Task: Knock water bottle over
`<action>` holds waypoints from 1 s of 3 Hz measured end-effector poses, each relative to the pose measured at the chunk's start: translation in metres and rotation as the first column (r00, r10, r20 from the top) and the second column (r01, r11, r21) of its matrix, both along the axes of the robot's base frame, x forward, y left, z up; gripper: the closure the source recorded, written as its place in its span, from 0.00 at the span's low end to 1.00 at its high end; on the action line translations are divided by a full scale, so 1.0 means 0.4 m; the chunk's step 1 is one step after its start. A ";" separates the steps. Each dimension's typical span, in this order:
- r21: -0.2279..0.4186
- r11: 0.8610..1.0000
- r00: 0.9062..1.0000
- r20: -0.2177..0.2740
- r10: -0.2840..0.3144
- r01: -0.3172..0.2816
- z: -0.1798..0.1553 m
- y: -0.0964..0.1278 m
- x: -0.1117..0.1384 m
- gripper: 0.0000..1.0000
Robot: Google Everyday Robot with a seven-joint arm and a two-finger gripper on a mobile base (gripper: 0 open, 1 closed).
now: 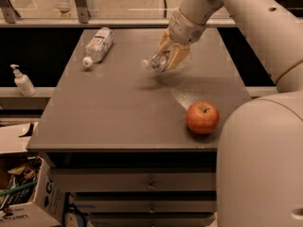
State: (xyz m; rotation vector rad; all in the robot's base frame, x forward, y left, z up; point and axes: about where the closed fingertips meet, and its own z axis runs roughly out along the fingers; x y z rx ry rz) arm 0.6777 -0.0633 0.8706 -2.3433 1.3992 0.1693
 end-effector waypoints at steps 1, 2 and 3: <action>-0.026 0.998 0.998 -0.003 0.056 -0.056 -0.008 0.012 -0.012 0.59; -0.045 0.994 0.995 0.001 0.100 -0.100 -0.004 0.022 -0.019 0.36; -0.052 0.989 0.990 -0.004 0.141 -0.141 0.002 0.028 -0.024 0.13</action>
Offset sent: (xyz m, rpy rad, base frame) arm -0.0194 0.0059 0.0066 -0.0825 0.0088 0.1630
